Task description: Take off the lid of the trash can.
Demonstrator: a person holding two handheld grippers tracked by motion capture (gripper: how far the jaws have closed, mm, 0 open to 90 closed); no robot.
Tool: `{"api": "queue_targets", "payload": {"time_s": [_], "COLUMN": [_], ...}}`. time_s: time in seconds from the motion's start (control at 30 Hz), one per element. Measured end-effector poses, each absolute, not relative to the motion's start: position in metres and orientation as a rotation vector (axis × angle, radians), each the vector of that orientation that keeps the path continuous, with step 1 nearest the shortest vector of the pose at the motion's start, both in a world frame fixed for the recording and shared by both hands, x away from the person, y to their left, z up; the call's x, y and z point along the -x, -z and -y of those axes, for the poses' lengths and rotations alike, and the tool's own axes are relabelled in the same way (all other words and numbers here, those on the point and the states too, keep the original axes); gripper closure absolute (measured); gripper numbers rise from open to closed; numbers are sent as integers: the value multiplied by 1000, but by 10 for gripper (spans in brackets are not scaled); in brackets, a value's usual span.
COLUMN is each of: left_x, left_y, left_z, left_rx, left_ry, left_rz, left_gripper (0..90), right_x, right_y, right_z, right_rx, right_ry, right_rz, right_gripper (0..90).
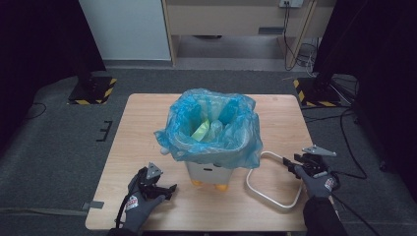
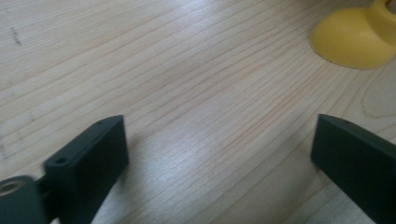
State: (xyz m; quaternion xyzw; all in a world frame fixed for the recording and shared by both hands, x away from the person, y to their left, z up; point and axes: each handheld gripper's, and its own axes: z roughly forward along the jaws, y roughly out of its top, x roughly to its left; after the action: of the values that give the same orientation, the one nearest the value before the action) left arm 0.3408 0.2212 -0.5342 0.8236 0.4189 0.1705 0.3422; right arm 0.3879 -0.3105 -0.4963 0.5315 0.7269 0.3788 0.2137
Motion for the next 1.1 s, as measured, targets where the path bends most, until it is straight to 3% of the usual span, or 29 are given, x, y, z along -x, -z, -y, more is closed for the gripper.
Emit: {"api": "queue_targets", "payload": {"time_s": [0.1, 0.23, 1.1], "left_x": [-341, -341, -323], "left_y": [531, 524, 454], "left_z": [-226, -234, -267], "left_rx": [-2124, -2085, -1718], "left_ry": [-430, -444, -615], "left_rz": [-1118, -1155, -1143], "left_gripper": [139, 183, 206], "right_x": [-386, -384, -367], "right_y": [489, 479, 430], "right_z": [307, 306, 297], "right_rx": [-1457, -1438, -1318], "right_ry": [-1103, -1169, -1357], "right_rz": [-1989, -1943, -1795], "right_gripper": [433, 431, 415]}}
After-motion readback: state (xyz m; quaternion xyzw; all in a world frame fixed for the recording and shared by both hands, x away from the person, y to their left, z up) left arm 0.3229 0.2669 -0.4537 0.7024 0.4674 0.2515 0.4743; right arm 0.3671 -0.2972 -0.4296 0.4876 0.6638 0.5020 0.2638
